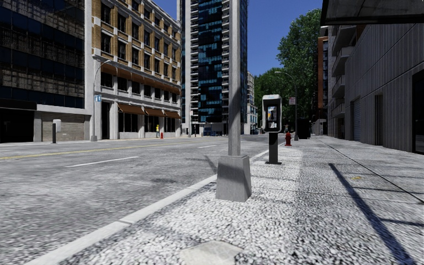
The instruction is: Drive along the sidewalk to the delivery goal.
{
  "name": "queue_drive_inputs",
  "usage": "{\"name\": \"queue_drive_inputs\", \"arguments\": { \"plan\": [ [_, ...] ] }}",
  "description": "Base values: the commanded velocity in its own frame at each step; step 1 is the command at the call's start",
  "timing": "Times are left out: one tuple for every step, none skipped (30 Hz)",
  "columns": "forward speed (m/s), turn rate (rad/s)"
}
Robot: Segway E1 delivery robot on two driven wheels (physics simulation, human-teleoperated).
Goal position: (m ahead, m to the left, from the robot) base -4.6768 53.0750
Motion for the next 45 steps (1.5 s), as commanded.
{"name": "queue_drive_inputs", "arguments": {
  "plan": [
    [0.0, 0.0],
    [0.0, 0.0],
    [0.0, 0.0],
    [0.0, 0.0],
    [0.0, 0.0],
    [0.0, 0.0],
    [0.34, 0.0],
    [0.53, 0.0],
    [0.61, 0.0],
    [0.61, 0.0],
    [0.63, 0.0],
    [0.64, 0.0],
    [0.64, 0.0],
    [0.65, -0.01],
    [0.66, -0.43],
    [0.74, -0.51],
    [0.74, -0.51],
    [0.79, -0.54],
    [0.82, -0.54],
    [0.84, -0.54],
    [0.84, -0.54],
    [0.86, -0.54],
    [0.87, -0.56],
    [0.88, -0.59],
    [0.88, -0.59],
    [0.88, -0.67],
    [0.88, -0.78],
    [0.88, -0.78],
    [0.88, -0.83],
    [0.88, -0.85],
    [0.88, -0.85],
    [0.88, -0.85],
    [0.88, -0.85],
    [0.88, -0.85],
    [0.88, -0.85],
    [0.88, -0.85],
    [0.89, -0.85],
    [0.91, -0.85],
    [0.93, -0.85],
    [0.93, -0.85],
    [0.94, -0.85],
    [0.97, -0.85],
    [0.97, -0.85],
    [0.99, -0.85],
    [1.04, -0.85]
  ]
}}
